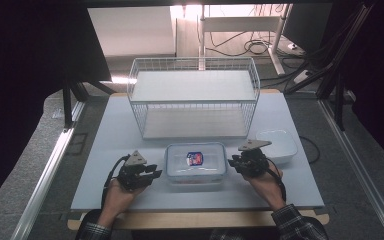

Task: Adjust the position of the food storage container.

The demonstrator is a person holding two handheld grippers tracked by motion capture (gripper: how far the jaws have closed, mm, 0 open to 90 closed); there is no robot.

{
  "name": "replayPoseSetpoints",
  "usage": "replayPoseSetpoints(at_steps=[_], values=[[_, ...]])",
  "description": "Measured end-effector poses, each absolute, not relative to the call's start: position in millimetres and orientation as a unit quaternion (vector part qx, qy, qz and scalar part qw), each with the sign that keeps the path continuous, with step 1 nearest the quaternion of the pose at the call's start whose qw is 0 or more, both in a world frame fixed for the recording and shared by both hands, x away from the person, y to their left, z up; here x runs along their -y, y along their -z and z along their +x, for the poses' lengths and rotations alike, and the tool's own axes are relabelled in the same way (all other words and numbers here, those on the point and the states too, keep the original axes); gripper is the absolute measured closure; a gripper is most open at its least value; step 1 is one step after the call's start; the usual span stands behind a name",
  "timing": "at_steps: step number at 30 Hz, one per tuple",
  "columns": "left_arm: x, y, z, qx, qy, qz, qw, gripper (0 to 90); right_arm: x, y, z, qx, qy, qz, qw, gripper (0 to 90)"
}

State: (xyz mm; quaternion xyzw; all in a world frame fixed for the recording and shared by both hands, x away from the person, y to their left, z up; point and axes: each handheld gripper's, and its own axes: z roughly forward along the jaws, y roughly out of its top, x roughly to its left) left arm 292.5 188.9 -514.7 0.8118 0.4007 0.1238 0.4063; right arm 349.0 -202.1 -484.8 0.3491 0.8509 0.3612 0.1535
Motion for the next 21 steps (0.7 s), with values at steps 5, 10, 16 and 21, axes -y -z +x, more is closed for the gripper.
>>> replayPoseSetpoints(at_steps=[5,10,16,21], values=[[-195.8,515.6,288.9,-0.411,-0.132,0.807,0.403,52.8,209.8,481.5,342.3,-0.847,-0.377,0.341,0.155,60.7],[-196.7,516.4,284.8,-0.411,-0.144,0.807,0.400,36.4,216.5,475.8,335.4,-0.841,-0.391,0.337,0.164,46.0],[-197.1,520.5,283.9,-0.402,-0.149,0.814,0.392,18.2,223.2,474.7,328.7,-0.832,-0.412,0.334,0.161,30.0],[-196.4,523.0,285.7,-0.409,-0.149,0.818,0.376,12.1,225.1,479.7,326.4,-0.836,-0.410,0.331,0.152,21.8]])
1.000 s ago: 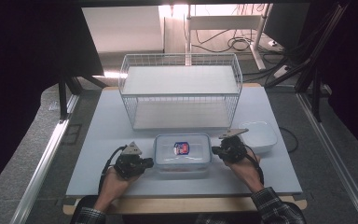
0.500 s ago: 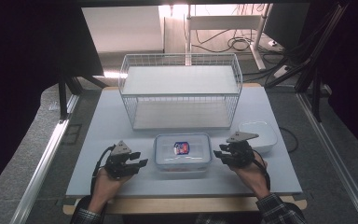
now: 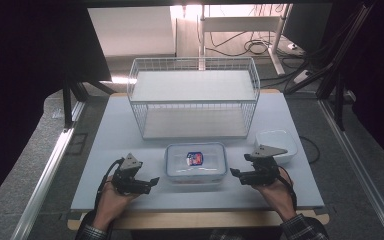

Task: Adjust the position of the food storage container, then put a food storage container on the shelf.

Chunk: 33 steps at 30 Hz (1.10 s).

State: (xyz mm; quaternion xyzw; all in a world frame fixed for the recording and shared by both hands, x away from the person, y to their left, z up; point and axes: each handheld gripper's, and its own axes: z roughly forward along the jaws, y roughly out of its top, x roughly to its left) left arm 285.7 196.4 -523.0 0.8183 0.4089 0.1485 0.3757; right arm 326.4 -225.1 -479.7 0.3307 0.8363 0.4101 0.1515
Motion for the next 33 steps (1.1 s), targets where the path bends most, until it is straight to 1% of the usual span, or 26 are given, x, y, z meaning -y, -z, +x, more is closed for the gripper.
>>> replayPoseSetpoints(at_steps=[4,10,15,19,24,30,33], values=[[-196.8,523.0,285.8,-0.413,-0.150,0.817,0.374,11.5,223.4,483.3,327.4,-0.841,-0.405,0.328,0.145,17.5],[-200.8,523.3,287.3,-0.414,-0.142,0.807,0.396,8.0,222.2,480.8,328.9,-0.842,-0.411,0.318,0.145,11.7],[-203.0,525.0,289.9,-0.400,-0.155,0.803,0.413,6.5,223.0,476.4,329.7,-0.835,-0.424,0.316,0.151,8.9],[-204.0,524.3,292.1,-0.398,-0.151,0.796,0.430,3.8,221.8,472.9,330.7,-0.831,-0.435,0.315,0.145,6.6],[-200.0,515.6,295.2,-0.400,-0.149,0.797,0.427,3.8,219.2,469.3,335.5,-0.828,-0.442,0.317,0.137,5.1],[-187.0,502.1,301.5,-0.385,-0.140,0.810,0.420,4.3,210.7,467.9,342.5,-0.829,-0.445,0.316,0.126,3.8],[-178.4,496.4,306.2,-0.386,-0.133,0.813,0.415,0.8,205.1,466.2,347.2,-0.834,-0.437,0.317,0.116,3.1]])
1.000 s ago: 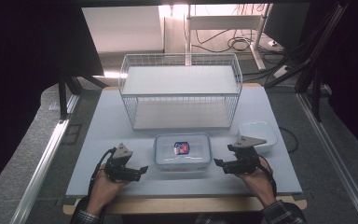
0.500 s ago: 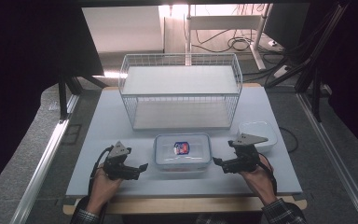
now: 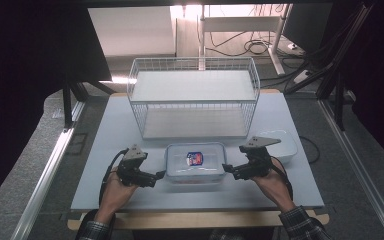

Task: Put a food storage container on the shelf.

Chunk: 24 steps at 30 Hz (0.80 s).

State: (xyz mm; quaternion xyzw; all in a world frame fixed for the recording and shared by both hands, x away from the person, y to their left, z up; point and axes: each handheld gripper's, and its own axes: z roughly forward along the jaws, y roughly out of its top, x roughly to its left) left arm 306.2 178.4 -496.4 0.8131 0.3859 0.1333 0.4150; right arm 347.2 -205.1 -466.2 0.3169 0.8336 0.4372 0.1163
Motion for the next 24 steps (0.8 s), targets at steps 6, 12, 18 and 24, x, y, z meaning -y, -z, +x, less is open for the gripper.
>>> replayPoseSetpoints(at_steps=[6,12,18,24], values=[[-164.8,493.6,324.5,-0.389,-0.100,0.823,0.403,2.8,192.4,466.5,358.2,-0.844,-0.416,0.326,0.091,0.0],[-156.0,499.6,348.7,-0.400,-0.047,0.812,0.423,2.8,180.2,470.3,372.3,-0.855,-0.393,0.334,0.059,6.5],[-157.7,515.1,356.9,-0.414,0.055,0.792,0.446,0.8,177.2,484.6,381.0,-0.848,-0.396,0.352,0.001,7.6],[-157.0,521.0,354.9,-0.422,0.105,0.781,0.448,2.1,179.4,496.8,386.2,-0.825,-0.405,0.387,-0.079,8.1]])
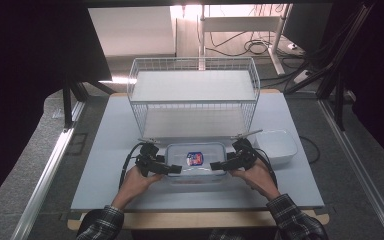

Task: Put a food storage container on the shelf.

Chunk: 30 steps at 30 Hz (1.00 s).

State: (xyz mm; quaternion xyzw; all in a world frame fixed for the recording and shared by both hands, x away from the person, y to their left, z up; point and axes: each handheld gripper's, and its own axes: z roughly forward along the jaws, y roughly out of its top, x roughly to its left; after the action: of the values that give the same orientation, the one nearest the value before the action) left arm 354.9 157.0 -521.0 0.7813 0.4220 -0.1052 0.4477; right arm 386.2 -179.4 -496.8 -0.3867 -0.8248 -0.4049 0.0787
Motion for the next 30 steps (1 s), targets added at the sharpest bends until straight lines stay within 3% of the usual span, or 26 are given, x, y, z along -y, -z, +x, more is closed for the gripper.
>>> replayPoseSetpoints(at_steps=[3,4,5,8,15,24,30], values=[[-164.4,521.8,350.1,-0.424,0.122,0.774,0.454,9.7,182.9,493.7,383.3,0.824,0.399,-0.394,0.086,14.6],[-166.7,520.0,345.8,-0.426,0.121,0.773,0.455,15.1,188.7,494.5,382.8,0.812,0.408,-0.405,0.101,21.5],[-166.7,520.0,345.8,-0.426,0.121,0.773,0.455,16.7,188.7,494.5,382.8,0.812,0.408,-0.405,0.101,21.5],[-168.5,515.3,339.3,-0.429,0.109,0.771,0.457,22.4,199.5,493.0,382.1,0.796,0.423,-0.416,0.119,33.5],[-179.8,511.2,330.8,-0.442,0.112,0.740,0.495,43.6,210.9,484.1,366.4,0.779,0.443,-0.428,0.116,50.5],[-173.5,502.9,323.5,-0.438,0.064,0.745,0.499,48.2,212.1,476.9,352.9,0.773,0.459,-0.431,0.074,53.5],[-176.4,499.8,325.1,-0.440,0.069,0.733,0.515,49.6,212.9,471.2,352.3,0.773,0.475,-0.417,0.054,53.7]])
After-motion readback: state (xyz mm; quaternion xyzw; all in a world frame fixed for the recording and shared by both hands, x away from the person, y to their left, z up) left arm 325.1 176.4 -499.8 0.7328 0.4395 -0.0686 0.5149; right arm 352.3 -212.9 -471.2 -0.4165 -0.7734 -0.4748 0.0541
